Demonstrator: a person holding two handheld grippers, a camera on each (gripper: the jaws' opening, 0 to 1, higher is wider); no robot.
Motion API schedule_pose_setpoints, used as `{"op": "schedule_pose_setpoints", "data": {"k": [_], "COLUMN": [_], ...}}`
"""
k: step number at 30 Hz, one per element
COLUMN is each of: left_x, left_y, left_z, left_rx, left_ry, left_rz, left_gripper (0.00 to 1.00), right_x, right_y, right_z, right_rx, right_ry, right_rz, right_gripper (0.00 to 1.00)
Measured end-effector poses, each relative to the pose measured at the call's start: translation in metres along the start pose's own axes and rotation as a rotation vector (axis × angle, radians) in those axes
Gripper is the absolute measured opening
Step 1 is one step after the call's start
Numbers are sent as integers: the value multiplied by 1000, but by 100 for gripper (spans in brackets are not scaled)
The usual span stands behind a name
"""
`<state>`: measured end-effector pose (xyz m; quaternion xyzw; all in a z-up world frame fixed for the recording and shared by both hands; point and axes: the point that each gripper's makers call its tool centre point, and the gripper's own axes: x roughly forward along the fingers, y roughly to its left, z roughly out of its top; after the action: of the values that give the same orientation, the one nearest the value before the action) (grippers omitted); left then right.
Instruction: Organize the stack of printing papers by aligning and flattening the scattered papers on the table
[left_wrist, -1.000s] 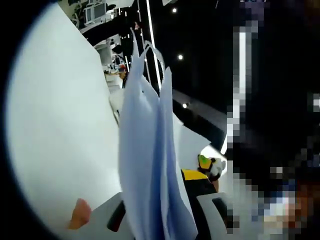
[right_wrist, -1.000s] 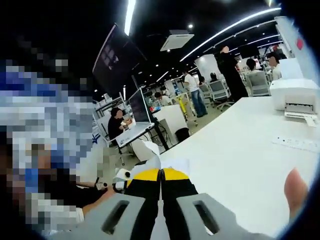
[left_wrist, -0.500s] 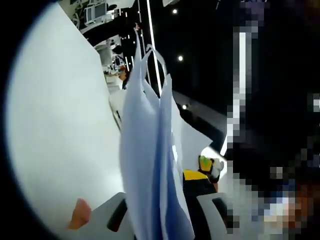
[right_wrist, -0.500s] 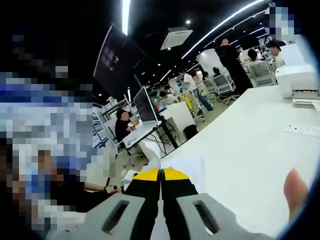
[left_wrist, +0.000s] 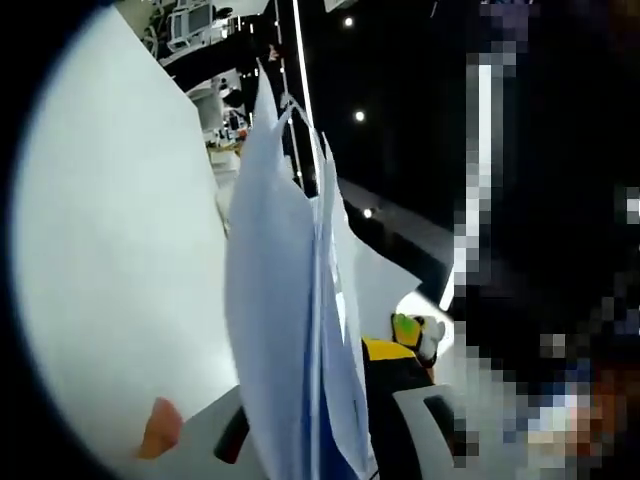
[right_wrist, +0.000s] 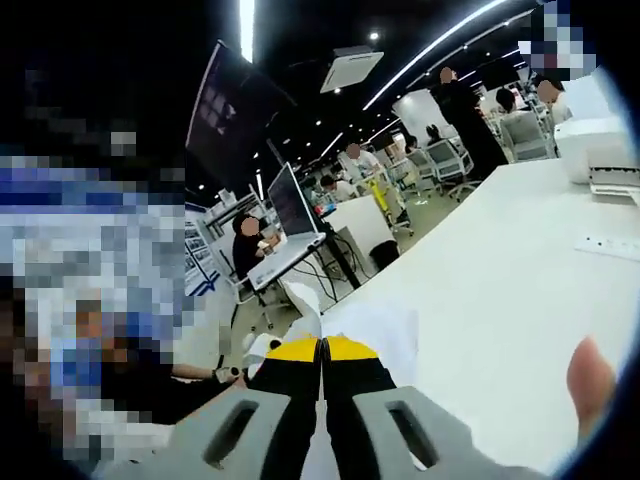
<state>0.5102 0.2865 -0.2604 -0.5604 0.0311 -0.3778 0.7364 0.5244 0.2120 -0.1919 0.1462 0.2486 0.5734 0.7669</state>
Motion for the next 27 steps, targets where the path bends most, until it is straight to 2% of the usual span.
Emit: {"op": "schedule_pose_setpoints", "data": {"k": [16, 20, 22, 24, 25, 27], "left_x": [4, 4, 5, 5, 5, 6], "left_y": [-6, -8, -11, -12, -13, -14], "left_z": [-8, -9, -9, -9, -9, -10], "left_rx": [10, 18, 28, 29, 30, 32], "left_ry": [23, 24, 20, 21, 23, 25], "left_rz": [-26, -33, -40, -44, -46, -48], "left_gripper": [6, 6, 6, 6, 6, 6], "right_x": [-2, -3, -5, -6, -8, -10], "right_y": [-6, -6, -2, -3, -3, -1], "right_z": [-4, -3, -3, -2, -2, -3], "right_rx": [14, 32, 12, -18, -60, -80], "right_ry": [11, -9, -26, -38, -51, -61], "right_rz": [-7, 9, 38, 36, 31, 36], "right_gripper": [0, 0, 0, 1, 4, 12]}}
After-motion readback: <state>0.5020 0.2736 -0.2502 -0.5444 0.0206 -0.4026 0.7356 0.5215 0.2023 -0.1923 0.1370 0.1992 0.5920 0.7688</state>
